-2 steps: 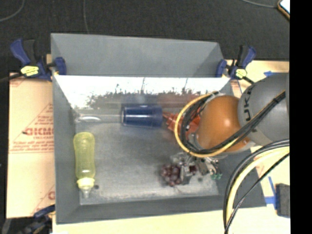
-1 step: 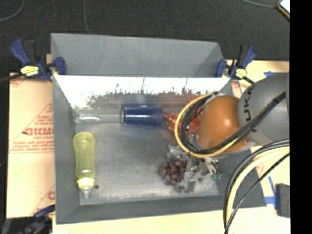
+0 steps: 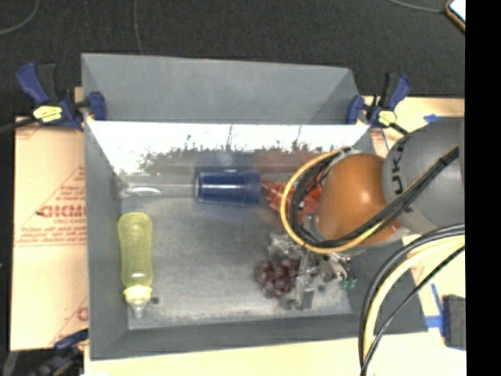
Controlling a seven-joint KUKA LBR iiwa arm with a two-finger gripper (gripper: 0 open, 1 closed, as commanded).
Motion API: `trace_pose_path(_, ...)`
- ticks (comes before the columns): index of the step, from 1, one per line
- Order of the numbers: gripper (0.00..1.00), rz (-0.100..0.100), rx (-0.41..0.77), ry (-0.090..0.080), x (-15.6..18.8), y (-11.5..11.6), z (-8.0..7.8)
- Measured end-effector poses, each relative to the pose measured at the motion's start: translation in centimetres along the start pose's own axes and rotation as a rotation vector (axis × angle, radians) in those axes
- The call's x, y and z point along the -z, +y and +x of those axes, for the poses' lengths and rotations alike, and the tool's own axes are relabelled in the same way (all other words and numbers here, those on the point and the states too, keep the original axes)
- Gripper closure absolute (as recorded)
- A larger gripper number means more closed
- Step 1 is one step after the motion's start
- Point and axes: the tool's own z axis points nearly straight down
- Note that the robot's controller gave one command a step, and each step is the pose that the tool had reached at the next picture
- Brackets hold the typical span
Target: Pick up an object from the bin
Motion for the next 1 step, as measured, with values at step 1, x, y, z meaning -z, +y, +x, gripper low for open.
trace_pose_path(1, 0.00, -0.001, -0.009, 0.004, 0.22, -0.01, 0.54)
